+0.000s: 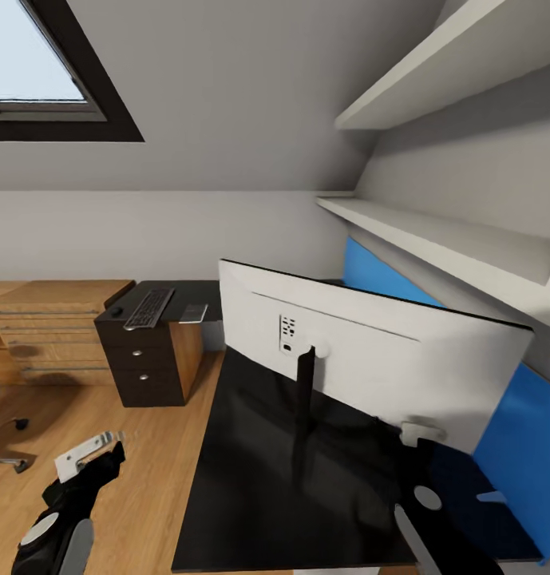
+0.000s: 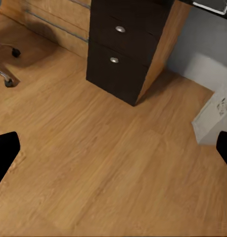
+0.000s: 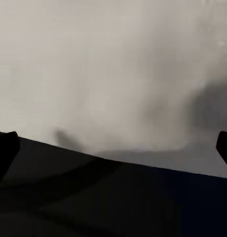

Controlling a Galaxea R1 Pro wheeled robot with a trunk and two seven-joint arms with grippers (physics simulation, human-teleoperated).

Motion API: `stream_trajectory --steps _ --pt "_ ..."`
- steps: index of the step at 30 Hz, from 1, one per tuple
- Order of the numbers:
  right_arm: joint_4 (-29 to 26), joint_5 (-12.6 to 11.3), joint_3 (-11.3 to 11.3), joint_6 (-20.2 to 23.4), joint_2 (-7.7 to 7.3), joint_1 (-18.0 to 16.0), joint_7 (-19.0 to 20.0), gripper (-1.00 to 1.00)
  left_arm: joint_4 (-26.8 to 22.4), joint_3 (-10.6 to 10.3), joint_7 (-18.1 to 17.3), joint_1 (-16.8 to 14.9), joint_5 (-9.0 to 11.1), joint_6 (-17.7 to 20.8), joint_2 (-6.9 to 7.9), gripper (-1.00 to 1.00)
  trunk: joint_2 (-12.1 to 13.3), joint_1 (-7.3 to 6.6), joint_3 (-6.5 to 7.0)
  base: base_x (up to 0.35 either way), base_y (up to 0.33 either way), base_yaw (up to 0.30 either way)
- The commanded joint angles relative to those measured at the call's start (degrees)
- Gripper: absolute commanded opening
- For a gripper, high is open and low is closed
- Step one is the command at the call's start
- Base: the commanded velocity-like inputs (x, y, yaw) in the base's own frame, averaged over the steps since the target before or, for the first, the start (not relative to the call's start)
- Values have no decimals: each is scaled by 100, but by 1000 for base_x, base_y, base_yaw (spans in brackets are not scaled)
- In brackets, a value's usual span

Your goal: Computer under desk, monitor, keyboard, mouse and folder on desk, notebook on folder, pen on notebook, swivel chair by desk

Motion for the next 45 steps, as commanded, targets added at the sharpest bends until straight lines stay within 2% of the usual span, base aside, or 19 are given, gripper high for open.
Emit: stream_trajectory --steps 1,4,7,11,12,13,16,17,21,24,25,26,27,30,33,35,38,42,45 --pt "4 -24 -49 29 -6 -9 -47 100 -9 55 30 -4 72 -8 2 100 -5 1 -7 8 -2 0" --pt "61 -25 -195 30 -4 -14 -47 100 -9 154 30 -4 73 -30 8 100 -5 1 -7 5 -1 0" --pt "226 -26 -372 30 -6 -31 -47 100 -7 360 11 -4 65 -48 2 100 -5 1 -7 1 0 0" --pt "282 -30 -465 33 -4 -51 -54 100 33 648 -1 2 22 14 11 100 -5 1 -7 0 0 0" --pt "324 -30 -482 55 -3 -210 -62 100 185 799 3 378 -176 49 19 100 -5 1 -7 0 0 0" --pt "406 -30 -484 59 -3 -328 -63 100 264 836 3 489 -285 42 21 100 -5 1 -7 0 0 0" --pt "650 -33 -488 57 -3 -627 -64 100 347 1004 1 613 -493 26 22 100 -5 1 -7 0 0 0" --pt "743 -35 -489 60 -3 -787 -61 100 390 1126 -1 647 -577 19 17 100 -5 1 -7 0 0 0" --pt "1044 -36 -492 40 -3 -1082 -57 100 896 1345 3 709 -696 -74 23 100 -5 1 -7 0 0 0" --pt "1275 -38 -492 31 -9 -1247 -56 100 1360 1523 -62 721 -723 -652 46 100 -5 1 -7 0 0 0" --pt "1309 -37 -492 29 -10 -1275 -56 100 1434 1544 -94 722 -725 -778 49 100 -5 1 -7 0 0 0" --pt "1438 -36 -492 20 -11 -1363 -56 100 1642 1584 -214 723 -739 -1138 55 100 -5 1 -7 0 0 0" --pt "1551 -37 -492 5 -16 -1424 -56 100 1752 1599 -299 724 -759 -1325 57 100 -5 1 -7 0 0 0" --pt "1936 -50 -492 -106 -77 -1541 -49 100 1898 1617 -495 725 -850 -1557 60 100 -5 1 -7 0 0 0" --pt "2562 -44 -492 -489 -148 -1731 -5 100 2021 1623 -748 725 -906 -1646 61 100 -5 1 -7 43 0 0" --pt "2745 -58 -492 -600 -245 -1820 89 100 2076 1633 -913 725 -917 -1664 68 100 -5 1 -7 151 0 0" --pt "2879 -82 -492 -673 -365 -1884 323 100 2120 1654 -1240 725 -925 -1680 95 100 -5 1 -7 246 0 0" --pt "2928 -85 -470 -701 -401 -1907 451 100 2163 1718 -1611 725 -934 -1686 110 100 -5 1 -7 257 0 0" --pt "2906 -75 -440 -712 -392 -1912 460 100 2292 1724 -1702 725 -1242 -1689 100 100 -5 1 -7 65 0 0"
